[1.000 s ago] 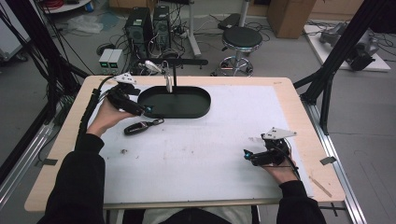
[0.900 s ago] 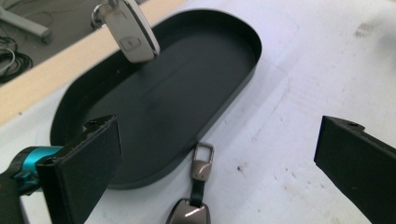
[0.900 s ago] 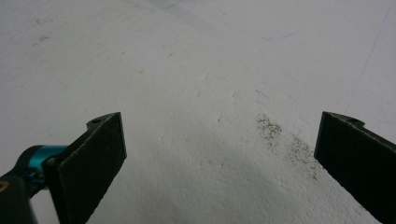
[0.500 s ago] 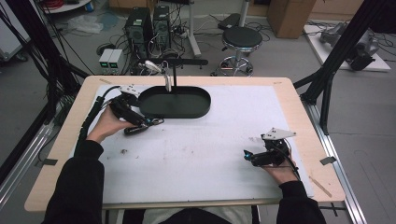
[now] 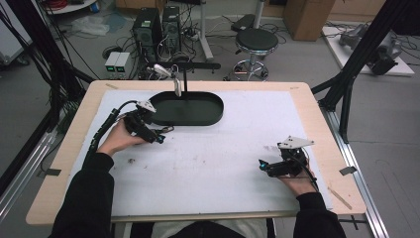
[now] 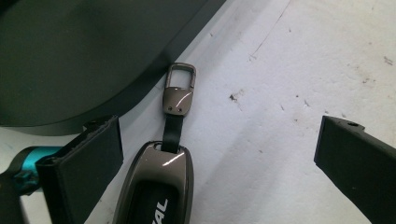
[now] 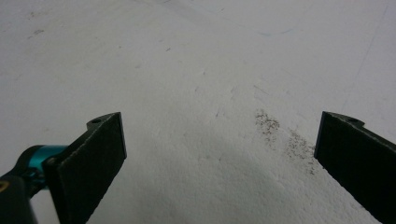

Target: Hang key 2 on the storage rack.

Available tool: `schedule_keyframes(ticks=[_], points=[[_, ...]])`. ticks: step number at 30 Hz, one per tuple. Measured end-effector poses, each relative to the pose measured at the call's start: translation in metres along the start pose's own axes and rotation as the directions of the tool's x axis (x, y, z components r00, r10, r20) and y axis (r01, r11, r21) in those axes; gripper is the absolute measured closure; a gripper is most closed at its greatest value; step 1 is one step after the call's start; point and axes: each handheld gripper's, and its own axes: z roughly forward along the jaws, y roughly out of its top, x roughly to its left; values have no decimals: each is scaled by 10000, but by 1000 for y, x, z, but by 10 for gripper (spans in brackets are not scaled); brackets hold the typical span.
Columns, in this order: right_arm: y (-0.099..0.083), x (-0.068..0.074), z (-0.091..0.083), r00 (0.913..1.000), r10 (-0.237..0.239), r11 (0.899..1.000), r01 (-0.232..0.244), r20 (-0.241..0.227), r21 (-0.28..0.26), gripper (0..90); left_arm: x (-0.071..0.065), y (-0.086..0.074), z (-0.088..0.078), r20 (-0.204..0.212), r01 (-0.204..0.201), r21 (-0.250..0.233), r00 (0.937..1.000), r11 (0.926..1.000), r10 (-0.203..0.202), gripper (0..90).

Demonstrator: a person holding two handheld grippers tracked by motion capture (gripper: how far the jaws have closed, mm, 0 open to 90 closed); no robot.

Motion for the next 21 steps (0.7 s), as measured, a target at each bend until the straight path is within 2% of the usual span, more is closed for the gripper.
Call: schedule_keyframes(ticks=[2,3,9,11,15,21], points=[[0,0,0,10000,35,10000,-35,-4,-3,15,1,-1,3,-115,10,105,9999,9999,-9,17],[-1,0,-1,10000,66,10000,-66,-9,21,15,2,-1,4,-116,-75,236,9999,9997,77,17],[0,0,-1,10000,14,10000,-14,91,-45,15,6,-3,16,-35,42,624,10000,9980,-40,33],[0,0,-1,9999,18,10000,-17,128,-57,15,8,-4,18,2,18,709,10000,9975,-18,82],[-1,0,-1,9999,2,10000,-2,114,-20,15,11,-5,23,10,182,824,9998,9964,-183,107],[-1,1,1,10000,-49,10000,48,83,62,15,12,-5,27,-122,204,939,9997,9954,-193,155]])
